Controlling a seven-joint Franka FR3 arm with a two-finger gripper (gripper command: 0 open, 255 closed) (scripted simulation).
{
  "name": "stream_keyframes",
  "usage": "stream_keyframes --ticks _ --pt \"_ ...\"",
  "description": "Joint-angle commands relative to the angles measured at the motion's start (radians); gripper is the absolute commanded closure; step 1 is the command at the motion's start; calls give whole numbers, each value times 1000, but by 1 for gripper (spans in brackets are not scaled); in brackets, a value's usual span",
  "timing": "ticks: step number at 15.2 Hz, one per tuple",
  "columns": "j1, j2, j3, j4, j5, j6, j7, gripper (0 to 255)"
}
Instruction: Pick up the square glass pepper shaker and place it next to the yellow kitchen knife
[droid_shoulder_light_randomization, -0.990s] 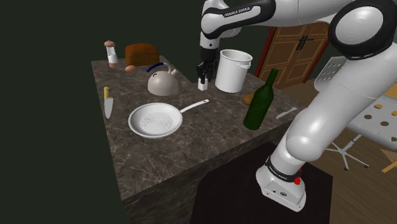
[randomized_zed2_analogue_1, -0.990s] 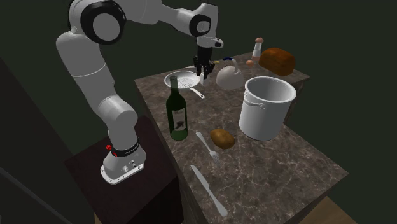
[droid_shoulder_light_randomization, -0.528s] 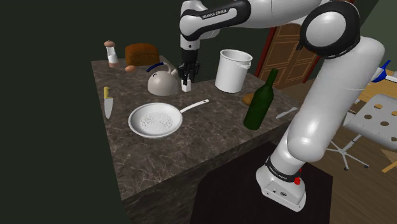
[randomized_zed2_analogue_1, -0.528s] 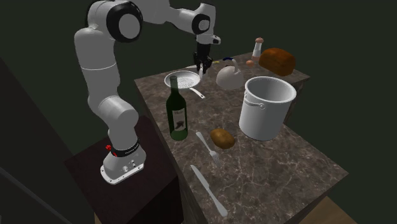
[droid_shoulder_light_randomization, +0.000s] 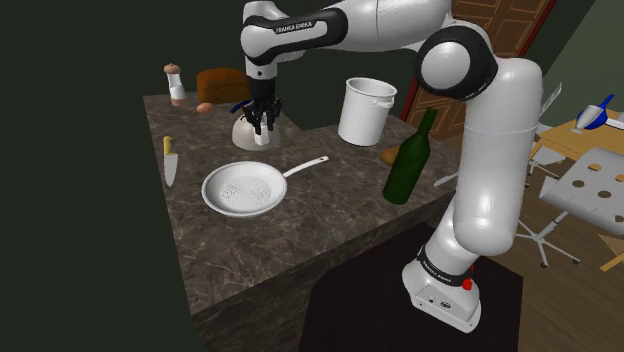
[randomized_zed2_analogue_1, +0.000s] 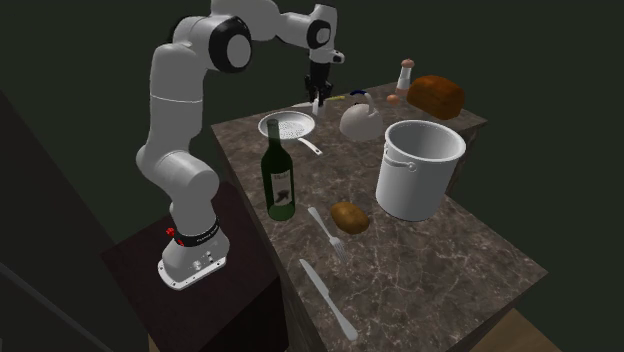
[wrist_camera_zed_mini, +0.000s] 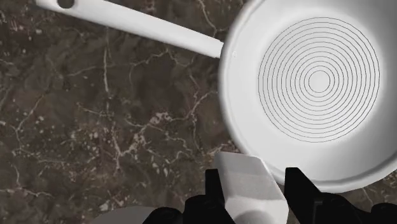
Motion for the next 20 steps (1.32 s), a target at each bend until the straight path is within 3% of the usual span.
stream_keyframes --ticks 1,6,7,8,20 --pt "15 80 9 103 0 -22 26 255" --pt "54 310 24 443 -4 -129 86 255" --pt "62 370 27 539 -5 -164 97 255" --pt "73 475 30 711 -7 -230 114 255" --pt "74 458 29 520 -5 -56 105 255"
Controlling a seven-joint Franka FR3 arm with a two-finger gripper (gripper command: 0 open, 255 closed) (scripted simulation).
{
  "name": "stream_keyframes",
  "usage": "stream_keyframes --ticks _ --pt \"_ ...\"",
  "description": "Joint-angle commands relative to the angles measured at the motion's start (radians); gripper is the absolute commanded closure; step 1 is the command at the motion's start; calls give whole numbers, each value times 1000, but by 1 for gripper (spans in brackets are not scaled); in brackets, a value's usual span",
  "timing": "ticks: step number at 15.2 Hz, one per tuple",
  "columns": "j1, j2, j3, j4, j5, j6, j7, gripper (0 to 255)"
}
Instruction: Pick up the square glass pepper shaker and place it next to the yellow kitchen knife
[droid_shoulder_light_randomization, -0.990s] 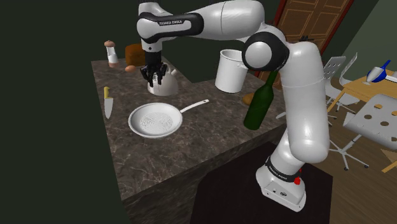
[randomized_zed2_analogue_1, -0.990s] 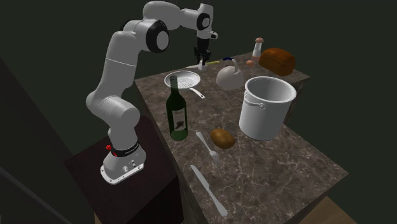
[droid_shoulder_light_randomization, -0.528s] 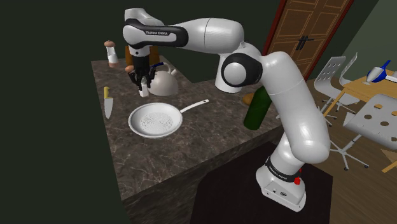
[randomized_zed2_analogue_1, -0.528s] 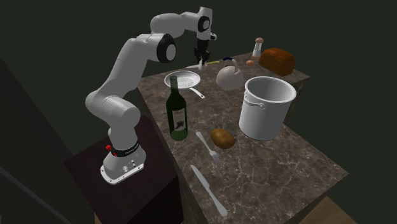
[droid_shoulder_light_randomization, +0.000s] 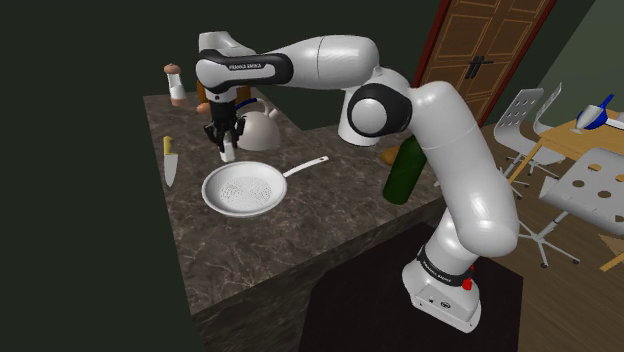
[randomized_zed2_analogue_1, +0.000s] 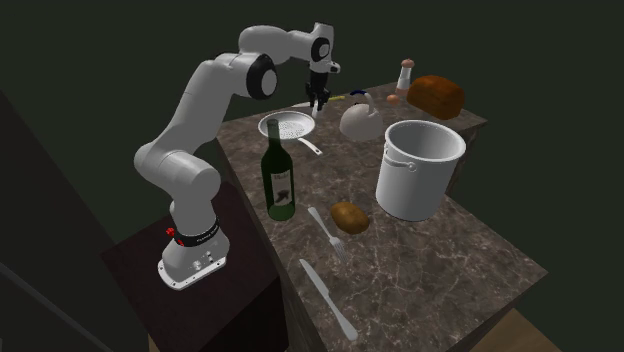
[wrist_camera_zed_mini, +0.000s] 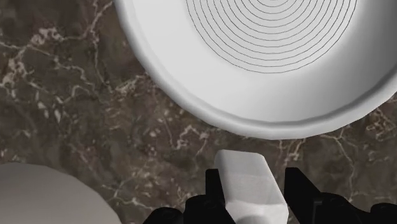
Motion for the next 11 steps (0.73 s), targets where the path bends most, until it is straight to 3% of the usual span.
stream_keyframes --ticks 1,9,10,11 --pt "2 6 0 -19 0 26 1 255" --pt "2 7 0 -24 0 32 1 255" --pt "2 7 0 -24 0 32 1 0" --pt "2 7 0 -24 0 32 1 0"
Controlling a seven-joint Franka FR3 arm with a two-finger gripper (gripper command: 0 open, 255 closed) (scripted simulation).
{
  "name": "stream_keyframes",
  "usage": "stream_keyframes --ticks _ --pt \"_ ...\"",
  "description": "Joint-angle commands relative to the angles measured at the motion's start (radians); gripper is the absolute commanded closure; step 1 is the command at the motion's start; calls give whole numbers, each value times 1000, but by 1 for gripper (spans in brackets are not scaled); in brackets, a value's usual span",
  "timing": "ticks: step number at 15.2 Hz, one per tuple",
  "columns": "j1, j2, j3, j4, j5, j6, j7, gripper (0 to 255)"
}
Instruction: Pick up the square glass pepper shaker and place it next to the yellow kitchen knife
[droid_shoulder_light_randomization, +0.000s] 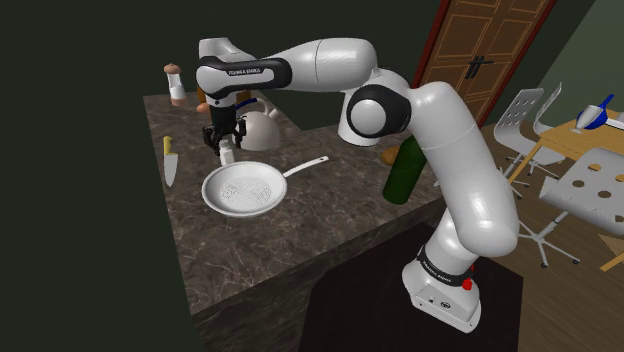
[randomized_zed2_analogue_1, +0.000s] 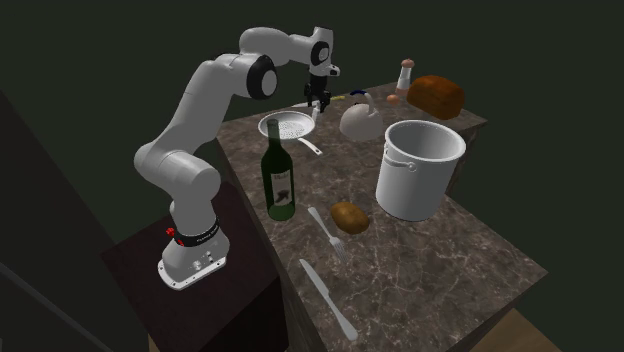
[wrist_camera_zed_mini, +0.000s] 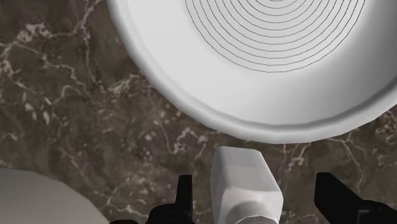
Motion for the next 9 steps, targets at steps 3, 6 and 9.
stream_keyframes --ticks 3,6,9 --pt "0 0 0 0 0 0 0 0" --pt "-2 7 0 80 -1 -72 2 0" --pt "-4 27 0 174 -1 -147 3 0"
